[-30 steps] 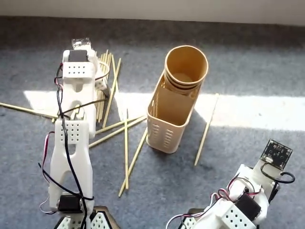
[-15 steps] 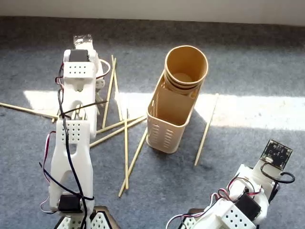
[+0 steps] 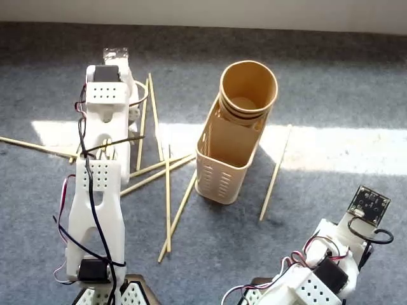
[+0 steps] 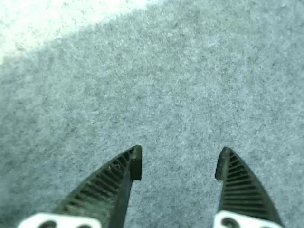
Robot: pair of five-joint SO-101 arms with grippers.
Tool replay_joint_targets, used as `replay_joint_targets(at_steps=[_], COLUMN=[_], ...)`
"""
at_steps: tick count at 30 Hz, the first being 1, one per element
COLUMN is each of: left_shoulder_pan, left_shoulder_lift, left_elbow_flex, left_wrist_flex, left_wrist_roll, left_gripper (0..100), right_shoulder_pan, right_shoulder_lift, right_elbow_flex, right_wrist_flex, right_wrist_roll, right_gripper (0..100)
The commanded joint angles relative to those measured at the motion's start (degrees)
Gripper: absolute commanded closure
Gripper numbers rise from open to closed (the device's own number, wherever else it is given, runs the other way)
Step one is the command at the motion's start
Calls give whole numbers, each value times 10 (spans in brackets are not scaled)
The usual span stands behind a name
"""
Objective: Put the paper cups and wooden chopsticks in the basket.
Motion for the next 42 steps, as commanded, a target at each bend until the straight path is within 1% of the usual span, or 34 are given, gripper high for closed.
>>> replay_joint_targets(at_steps=[1,3,4,9,11,15,21,25,27,29,36,42], left_shoulder_pan=[-14,-15,-15,-14,-14,-14,-14,-14,-15,-18,-15,-18], left_shoulder_lift=[-79,-137,-169,-319,-342,-313,-242,-217,-203,-187,-167,-165], left_elbow_flex=[84,171,208,325,353,362,361,330,306,285,275,188], left_wrist_flex=[9,8,7,7,6,3,-45,-49,-47,-47,-52,-30], left_wrist_roll=[25,29,29,32,32,30,32,33,40,43,40,40], left_gripper=[880,820,813,844,842,842,835,759,749,778,992,996], right_shoulder_pan=[-2,-3,-3,-3,-3,-2,-2,-2,-2,-2,-2,-2], right_shoulder_lift=[4,4,4,4,4,4,4,4,4,4,4,4], right_elbow_flex=[74,74,74,74,74,74,74,74,74,74,74,74], right_wrist_flex=[2,2,2,2,2,2,2,2,2,2,2,2], right_wrist_roll=[-4,-4,-4,-4,-4,-4,-4,-4,-4,-4,-4,-4], right_gripper=[743,743,743,743,743,743,743,743,743,743,743,743])
